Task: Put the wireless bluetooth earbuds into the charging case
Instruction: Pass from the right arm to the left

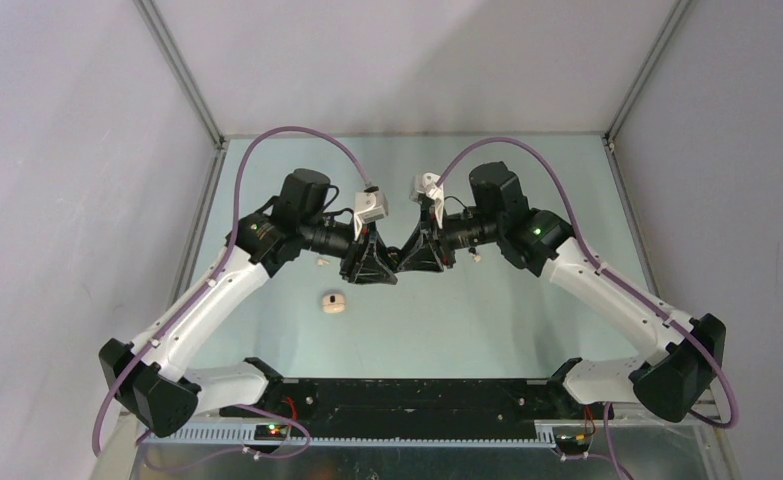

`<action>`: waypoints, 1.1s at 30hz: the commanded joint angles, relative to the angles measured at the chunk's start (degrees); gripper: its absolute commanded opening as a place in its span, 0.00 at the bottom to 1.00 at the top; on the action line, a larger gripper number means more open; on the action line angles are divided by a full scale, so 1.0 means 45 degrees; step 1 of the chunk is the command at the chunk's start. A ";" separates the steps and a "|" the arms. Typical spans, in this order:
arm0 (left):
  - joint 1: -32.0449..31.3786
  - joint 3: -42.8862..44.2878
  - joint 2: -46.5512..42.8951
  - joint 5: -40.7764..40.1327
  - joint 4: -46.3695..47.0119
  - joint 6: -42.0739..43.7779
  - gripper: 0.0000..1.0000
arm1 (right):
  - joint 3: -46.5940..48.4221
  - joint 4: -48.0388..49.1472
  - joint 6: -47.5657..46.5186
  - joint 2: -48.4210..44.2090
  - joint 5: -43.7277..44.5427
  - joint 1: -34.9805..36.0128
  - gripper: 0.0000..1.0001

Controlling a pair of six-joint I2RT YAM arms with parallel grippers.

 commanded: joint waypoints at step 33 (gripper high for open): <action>-0.0090 0.0241 -0.0299 0.0084 0.0372 0.0138 0.08 | -0.0308 0.0729 -0.0336 -0.0680 0.0825 0.0215 0.49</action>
